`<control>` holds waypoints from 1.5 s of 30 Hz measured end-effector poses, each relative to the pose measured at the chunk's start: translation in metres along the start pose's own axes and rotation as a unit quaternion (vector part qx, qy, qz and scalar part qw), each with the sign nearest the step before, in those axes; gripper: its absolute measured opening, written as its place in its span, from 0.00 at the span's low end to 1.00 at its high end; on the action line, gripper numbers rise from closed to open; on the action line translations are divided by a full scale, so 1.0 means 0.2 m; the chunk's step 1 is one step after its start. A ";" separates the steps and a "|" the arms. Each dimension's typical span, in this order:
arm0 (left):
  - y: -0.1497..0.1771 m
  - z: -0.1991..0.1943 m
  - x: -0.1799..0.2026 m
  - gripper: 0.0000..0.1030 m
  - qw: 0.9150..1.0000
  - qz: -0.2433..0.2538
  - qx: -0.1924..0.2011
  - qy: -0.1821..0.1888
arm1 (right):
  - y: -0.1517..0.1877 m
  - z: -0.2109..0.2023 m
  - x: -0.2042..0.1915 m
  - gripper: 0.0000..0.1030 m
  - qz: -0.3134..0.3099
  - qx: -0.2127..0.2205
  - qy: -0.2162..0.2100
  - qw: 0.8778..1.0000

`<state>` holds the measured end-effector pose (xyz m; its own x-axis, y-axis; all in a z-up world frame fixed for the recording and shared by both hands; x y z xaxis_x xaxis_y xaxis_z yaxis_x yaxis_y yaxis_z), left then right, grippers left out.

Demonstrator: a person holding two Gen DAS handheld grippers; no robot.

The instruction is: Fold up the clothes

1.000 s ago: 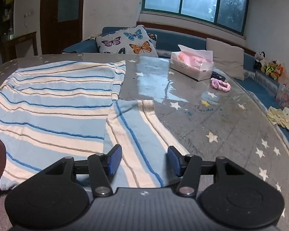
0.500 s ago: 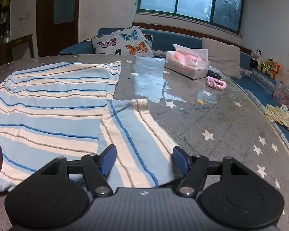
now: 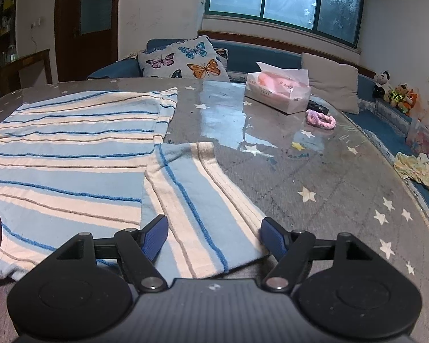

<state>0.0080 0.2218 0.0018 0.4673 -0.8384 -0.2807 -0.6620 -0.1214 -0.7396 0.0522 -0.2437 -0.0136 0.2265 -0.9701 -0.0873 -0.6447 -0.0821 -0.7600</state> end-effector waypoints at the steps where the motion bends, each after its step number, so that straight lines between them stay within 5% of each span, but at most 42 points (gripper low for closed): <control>1: 0.00 0.01 0.00 0.25 1.000 0.000 -0.004 -0.004 | 0.00 0.00 0.00 0.72 -0.003 -0.002 0.000 1.000; 3: -0.01 0.01 0.01 0.31 1.000 0.001 -0.006 -0.010 | -0.01 -0.01 0.00 0.72 -0.011 -0.007 0.001 1.000; 6: -0.04 -0.04 0.02 0.56 1.000 0.002 0.010 -0.015 | -0.01 -0.03 -0.03 0.72 -0.021 -0.010 -0.006 1.000; 12: -0.05 -0.16 0.22 0.72 0.997 0.041 0.038 0.046 | -0.03 -0.07 -0.16 0.73 -0.055 -0.010 -0.059 0.997; 19: 0.00 -0.25 0.53 0.78 0.984 0.120 0.069 0.113 | -0.03 -0.03 -0.39 0.75 -0.124 -0.025 -0.132 0.983; 26: 0.15 -0.32 0.65 0.84 0.967 0.190 0.087 0.143 | 0.09 -0.09 -0.50 0.75 -0.175 -0.055 -0.167 0.969; 36: 0.09 -0.34 0.64 0.86 0.969 0.170 0.099 0.147 | 0.01 -0.12 -0.54 0.75 -0.166 -0.031 -0.181 0.969; 45: 0.15 -0.32 0.65 0.87 0.964 0.195 0.092 0.158 | 0.04 -0.07 -0.58 0.75 -0.167 -0.051 -0.192 0.966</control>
<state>0.0111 0.0748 -0.0184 -0.0166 -0.9247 -0.3802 -0.6233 0.3069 -0.7193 0.0105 -0.1346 -0.0004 0.6762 -0.7305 -0.0956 -0.5525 -0.4170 -0.7217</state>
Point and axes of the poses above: each gripper's, at about its wrist camera, not at the fingertips, and z roughly the way its jaws point, x to its right, y to its underside, the point moved 1 cm from there along z, roughly the way its jaws point, and after that the axes turned 15 degrees about -y, right-handed, at the moved point
